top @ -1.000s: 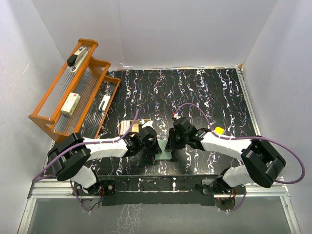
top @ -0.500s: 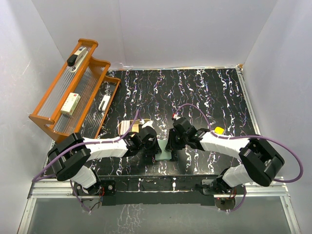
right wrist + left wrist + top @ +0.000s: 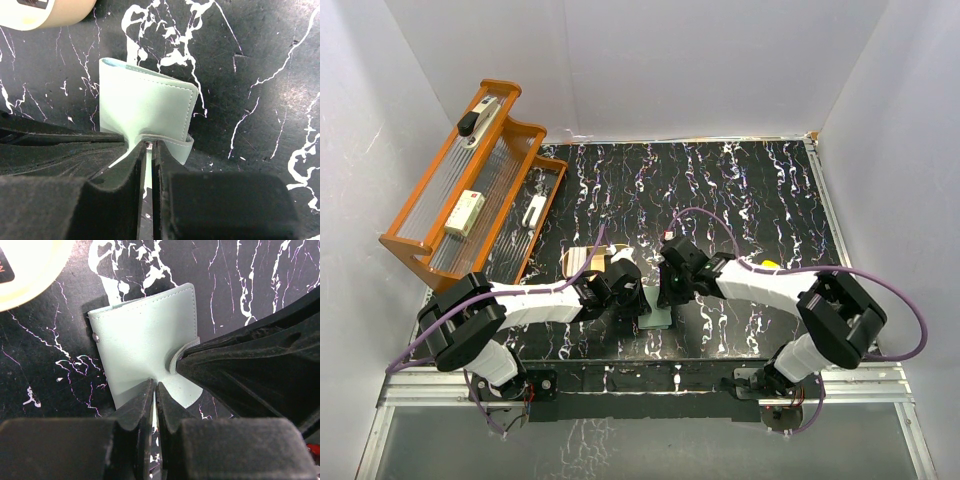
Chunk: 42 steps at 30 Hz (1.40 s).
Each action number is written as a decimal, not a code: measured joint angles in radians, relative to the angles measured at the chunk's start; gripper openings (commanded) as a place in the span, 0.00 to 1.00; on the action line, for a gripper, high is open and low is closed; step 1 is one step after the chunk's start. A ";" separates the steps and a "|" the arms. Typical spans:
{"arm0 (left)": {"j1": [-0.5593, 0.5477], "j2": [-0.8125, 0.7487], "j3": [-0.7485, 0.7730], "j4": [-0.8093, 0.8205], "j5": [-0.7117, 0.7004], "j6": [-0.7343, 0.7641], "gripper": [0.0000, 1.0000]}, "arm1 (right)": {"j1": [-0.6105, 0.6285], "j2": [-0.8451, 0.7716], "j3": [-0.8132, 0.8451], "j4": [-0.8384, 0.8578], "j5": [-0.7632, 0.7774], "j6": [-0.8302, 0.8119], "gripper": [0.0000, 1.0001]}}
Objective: Put the credit cards into the card holder
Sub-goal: Close the card holder at the center of the board.
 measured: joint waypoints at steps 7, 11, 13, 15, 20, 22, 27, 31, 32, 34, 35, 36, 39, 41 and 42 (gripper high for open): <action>0.000 0.000 -0.002 0.004 0.000 0.000 0.05 | 0.014 0.058 0.064 -0.077 0.027 -0.004 0.07; 0.000 0.000 -0.007 0.013 0.000 0.000 0.05 | 0.015 0.090 0.105 -0.125 0.029 -0.012 0.07; 0.000 0.000 -0.008 0.016 0.000 0.000 0.05 | 0.016 0.118 0.129 -0.158 0.027 -0.023 0.06; 0.000 0.000 -0.010 0.018 0.000 0.000 0.05 | 0.017 0.140 0.156 -0.188 0.026 -0.035 0.06; 0.000 -0.005 -0.020 0.031 -0.001 -0.003 0.05 | 0.023 0.174 0.199 -0.236 0.029 -0.058 0.06; 0.000 -0.007 -0.022 0.034 -0.001 -0.005 0.05 | 0.026 0.183 0.211 -0.251 0.033 -0.064 0.06; 0.000 -0.023 -0.024 0.018 -0.011 -0.011 0.20 | 0.040 0.188 0.233 -0.274 0.057 -0.075 0.10; -0.002 -0.089 -0.023 -0.060 -0.052 -0.006 0.34 | 0.058 0.163 0.249 -0.285 0.092 -0.078 0.16; -0.002 -0.118 -0.021 -0.087 -0.069 -0.002 0.37 | 0.062 0.159 0.249 -0.288 0.104 -0.078 0.19; -0.002 -0.184 -0.005 -0.148 -0.108 0.007 0.44 | 0.068 0.148 0.249 -0.296 0.131 -0.077 0.28; -0.002 -0.216 0.010 -0.177 -0.127 0.012 0.50 | 0.071 0.138 0.249 -0.306 0.148 -0.077 0.32; -0.001 -0.244 0.030 -0.206 -0.145 0.018 0.62 | 0.072 0.124 0.250 -0.317 0.164 -0.074 0.35; -0.002 -0.322 0.096 -0.290 -0.191 0.047 0.98 | 0.072 0.045 0.251 -0.340 0.201 -0.069 0.45; -0.002 -0.375 0.144 -0.344 -0.220 0.058 0.99 | 0.072 -0.047 0.251 -0.340 0.228 -0.063 0.53; -0.002 -0.401 0.170 -0.375 -0.233 0.069 0.99 | 0.072 -0.102 0.252 -0.339 0.244 -0.059 0.61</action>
